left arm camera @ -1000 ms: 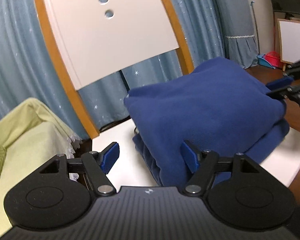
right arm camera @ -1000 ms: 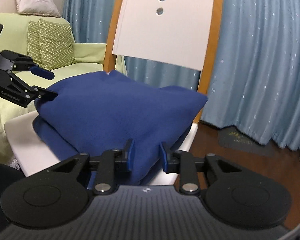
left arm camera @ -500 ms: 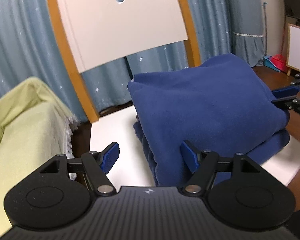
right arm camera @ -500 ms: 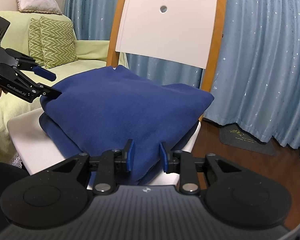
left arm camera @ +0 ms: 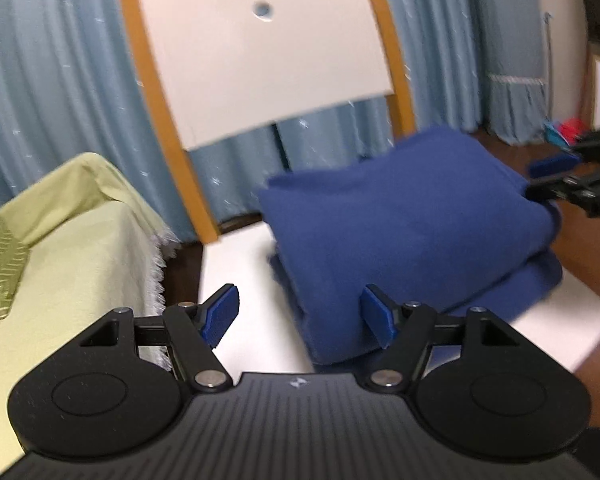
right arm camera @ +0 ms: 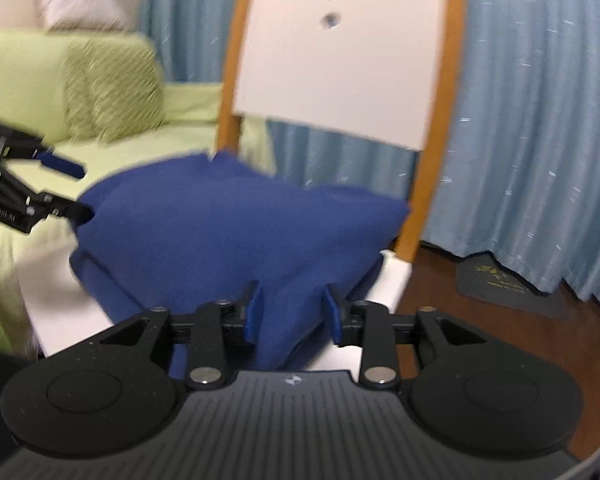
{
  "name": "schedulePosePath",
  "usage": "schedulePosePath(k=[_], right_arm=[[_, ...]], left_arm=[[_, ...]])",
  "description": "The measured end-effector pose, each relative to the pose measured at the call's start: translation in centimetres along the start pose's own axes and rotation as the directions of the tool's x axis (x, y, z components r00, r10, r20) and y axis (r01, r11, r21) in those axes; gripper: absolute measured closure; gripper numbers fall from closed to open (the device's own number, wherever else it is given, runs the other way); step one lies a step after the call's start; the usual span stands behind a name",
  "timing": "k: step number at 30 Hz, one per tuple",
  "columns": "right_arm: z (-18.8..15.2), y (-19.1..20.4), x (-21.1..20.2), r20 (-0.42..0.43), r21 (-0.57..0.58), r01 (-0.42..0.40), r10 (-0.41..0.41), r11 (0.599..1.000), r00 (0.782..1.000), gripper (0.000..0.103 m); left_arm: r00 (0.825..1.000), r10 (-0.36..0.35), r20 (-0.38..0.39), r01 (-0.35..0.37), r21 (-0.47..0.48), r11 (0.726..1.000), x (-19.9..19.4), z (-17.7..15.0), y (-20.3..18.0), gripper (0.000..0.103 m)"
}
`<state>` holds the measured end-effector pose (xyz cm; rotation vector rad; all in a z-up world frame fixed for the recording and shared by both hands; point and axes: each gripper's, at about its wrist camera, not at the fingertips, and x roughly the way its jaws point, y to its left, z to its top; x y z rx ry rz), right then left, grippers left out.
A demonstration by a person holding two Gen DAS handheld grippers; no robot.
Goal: Fold clothes
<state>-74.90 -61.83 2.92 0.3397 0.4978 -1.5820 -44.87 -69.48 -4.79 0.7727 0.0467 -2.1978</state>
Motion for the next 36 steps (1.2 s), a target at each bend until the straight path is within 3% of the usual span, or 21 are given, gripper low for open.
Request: schedulePosePath(k=[1,5,8,13,15,18,25,36], right_arm=[[-0.2,0.0,-0.9,0.012,0.012,0.01,-0.01,1.0,1.0,0.052],[-1.8,1.7,-3.3,-0.01,-0.028,0.031,-0.032,0.999,0.999,0.045],[-2.6,2.7,-4.2,-0.033,-0.034,0.038,-0.039,0.999,0.999,0.034],[-3.5,5.3,-5.7,-0.077,0.046,0.091,-0.087,0.995,0.993,0.001],[-3.5,6.0,-6.0,-0.1,0.076,0.105,-0.097,0.992,0.99,0.001],[-3.5,6.6,-6.3,-0.136,0.118,0.121,-0.104,0.986,0.985,0.001],[-4.2,7.6,-6.7,-0.217,0.227,0.133,-0.083,0.965,0.973,0.001],[-4.0,8.7,-7.8,-0.212,0.226,0.111,-0.062,0.968,0.975,0.001]], left_arm=[[1.0,0.013,0.003,-0.013,-0.003,1.0,-0.3,-0.2,0.1,0.033],[0.998,0.049,-0.029,-0.048,0.013,0.999,-0.8,-1.7,0.1,0.033],[0.996,0.066,-0.066,-0.065,0.013,0.998,-1.2,-3.1,-0.6,0.032],[0.994,0.047,-0.097,-0.052,-0.049,0.997,-2.8,-4.1,-2.1,0.024],[0.994,0.024,-0.111,-0.033,-0.072,0.997,-3.3,-4.4,-2.5,0.019],[0.995,-0.011,-0.101,-0.002,-0.133,0.991,-4.3,-4.9,-2.9,0.001],[0.995,-0.032,-0.099,0.017,-0.149,0.989,-5.7,-5.0,-3.6,0.001],[0.994,-0.046,-0.1,0.023,-0.221,0.975,-6.5,-4.6,-4.5,0.001]])
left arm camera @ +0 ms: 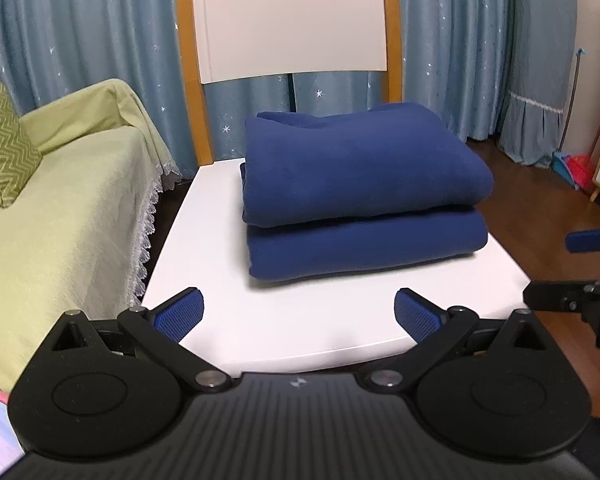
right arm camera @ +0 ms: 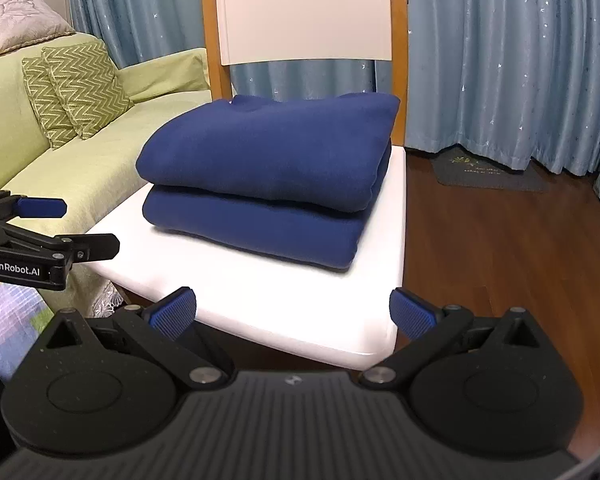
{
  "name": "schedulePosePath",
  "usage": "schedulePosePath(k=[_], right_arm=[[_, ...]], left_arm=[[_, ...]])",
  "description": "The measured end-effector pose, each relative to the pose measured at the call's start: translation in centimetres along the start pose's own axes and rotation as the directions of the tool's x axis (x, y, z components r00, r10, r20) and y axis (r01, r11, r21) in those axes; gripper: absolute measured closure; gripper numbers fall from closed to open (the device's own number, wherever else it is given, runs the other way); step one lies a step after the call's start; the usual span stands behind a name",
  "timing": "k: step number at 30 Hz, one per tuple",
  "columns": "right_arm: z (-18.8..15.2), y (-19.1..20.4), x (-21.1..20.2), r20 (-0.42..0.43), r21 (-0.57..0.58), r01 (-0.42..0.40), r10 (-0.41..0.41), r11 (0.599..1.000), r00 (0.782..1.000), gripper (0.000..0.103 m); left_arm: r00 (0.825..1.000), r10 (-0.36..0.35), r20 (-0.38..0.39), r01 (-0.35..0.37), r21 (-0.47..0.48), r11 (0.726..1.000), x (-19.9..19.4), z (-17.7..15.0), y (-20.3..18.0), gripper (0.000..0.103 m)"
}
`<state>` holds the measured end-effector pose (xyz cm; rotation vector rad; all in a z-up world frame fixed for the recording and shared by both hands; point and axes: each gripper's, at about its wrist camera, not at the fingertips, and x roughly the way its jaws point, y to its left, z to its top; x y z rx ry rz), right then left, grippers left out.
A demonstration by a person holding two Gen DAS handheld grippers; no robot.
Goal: Fold clothes
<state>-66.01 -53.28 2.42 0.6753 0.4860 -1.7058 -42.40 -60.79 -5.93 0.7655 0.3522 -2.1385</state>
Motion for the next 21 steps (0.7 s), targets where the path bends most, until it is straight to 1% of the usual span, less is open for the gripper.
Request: schedulePosePath(k=[3,11,14,17,18,19,21], right_arm=[[0.0,-0.2,-0.1,-0.001,0.001,-0.001,0.001,1.0,1.0,0.001],[0.1,0.1,0.2,-0.005,0.005,0.0,0.0,1.0,1.0,0.001],[0.1,0.0,0.3,-0.012,0.009,-0.001,0.001,1.0,1.0,0.001],[0.1,-0.1,0.4,-0.011,0.013,0.001,-0.001,1.0,1.0,0.001],[0.1,-0.1,0.4,-0.011,0.012,0.002,-0.002,1.0,1.0,0.001],[0.1,-0.1,0.4,-0.01,0.011,0.005,-0.005,1.0,1.0,0.001],[0.1,0.0,0.4,-0.008,0.01,0.009,-0.009,1.0,1.0,0.001]], left_arm=[[1.0,0.005,0.001,-0.005,0.0,1.0,0.1,0.2,-0.1,0.001],[1.0,-0.013,-0.003,0.013,0.019,1.0,0.7,0.5,-0.7,0.001],[1.0,-0.028,-0.006,0.028,0.014,1.0,1.0,0.5,-1.0,0.001],[0.999,-0.041,0.013,0.041,-0.007,0.999,1.2,0.5,-1.0,0.001],[0.999,-0.041,0.023,0.041,-0.012,0.999,1.2,0.5,-1.0,0.001],[0.999,-0.027,0.039,0.028,-0.021,0.999,1.3,0.5,-1.1,0.001],[0.999,-0.001,0.048,0.002,-0.021,1.0,1.5,0.5,-1.2,0.001]])
